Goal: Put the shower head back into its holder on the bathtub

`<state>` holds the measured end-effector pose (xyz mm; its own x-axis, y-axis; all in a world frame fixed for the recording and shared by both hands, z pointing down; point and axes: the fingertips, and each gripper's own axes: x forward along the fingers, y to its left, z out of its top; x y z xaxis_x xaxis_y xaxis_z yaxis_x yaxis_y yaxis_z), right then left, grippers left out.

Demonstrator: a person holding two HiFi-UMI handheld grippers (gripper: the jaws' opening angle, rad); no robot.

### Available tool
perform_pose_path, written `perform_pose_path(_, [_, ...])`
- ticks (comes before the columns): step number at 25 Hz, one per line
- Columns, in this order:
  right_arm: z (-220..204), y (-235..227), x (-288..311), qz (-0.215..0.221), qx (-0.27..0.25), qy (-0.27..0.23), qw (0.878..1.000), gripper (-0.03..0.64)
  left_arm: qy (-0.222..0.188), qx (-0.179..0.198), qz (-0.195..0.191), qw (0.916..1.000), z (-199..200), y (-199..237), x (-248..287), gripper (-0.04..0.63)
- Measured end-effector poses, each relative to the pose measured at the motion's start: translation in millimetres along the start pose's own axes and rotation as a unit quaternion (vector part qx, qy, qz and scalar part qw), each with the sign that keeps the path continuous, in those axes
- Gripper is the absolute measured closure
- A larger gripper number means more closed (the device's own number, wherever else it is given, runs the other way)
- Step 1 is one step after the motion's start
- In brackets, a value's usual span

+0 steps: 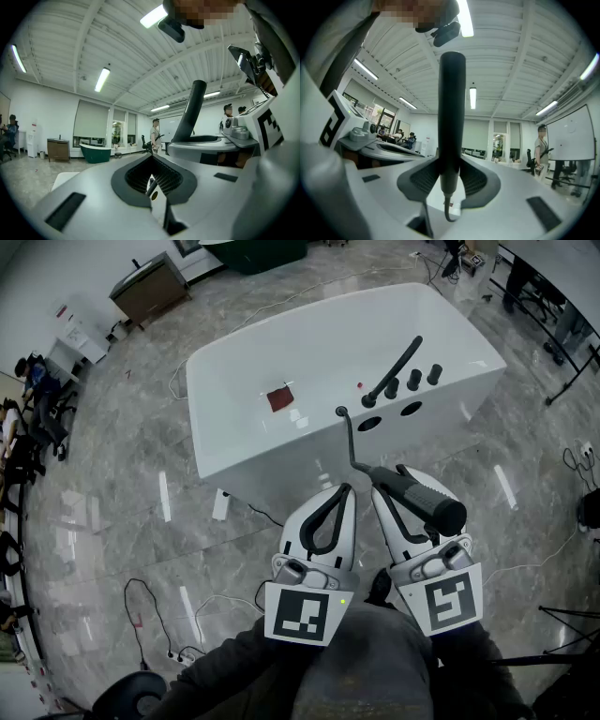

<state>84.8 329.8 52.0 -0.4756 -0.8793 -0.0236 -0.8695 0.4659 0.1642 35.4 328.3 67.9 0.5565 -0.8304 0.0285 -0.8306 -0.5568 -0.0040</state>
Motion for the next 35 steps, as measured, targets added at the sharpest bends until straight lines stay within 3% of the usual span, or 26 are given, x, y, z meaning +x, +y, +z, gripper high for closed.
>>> perform_pose_path(15, [-5.0,-8.3,-8.8,-0.006,0.008,0.000,1.000,0.474,0.005,0.000,0.006,1.0000,-5.5,-8.6,0.6,0.592])
perform_pose_path(35, [-4.8,-72.4,-40.1,0.025,0.009,-0.023,0.999,0.474,0.024,-0.008,0.066,0.9975,-27.1,-51.2,27.3,0.592])
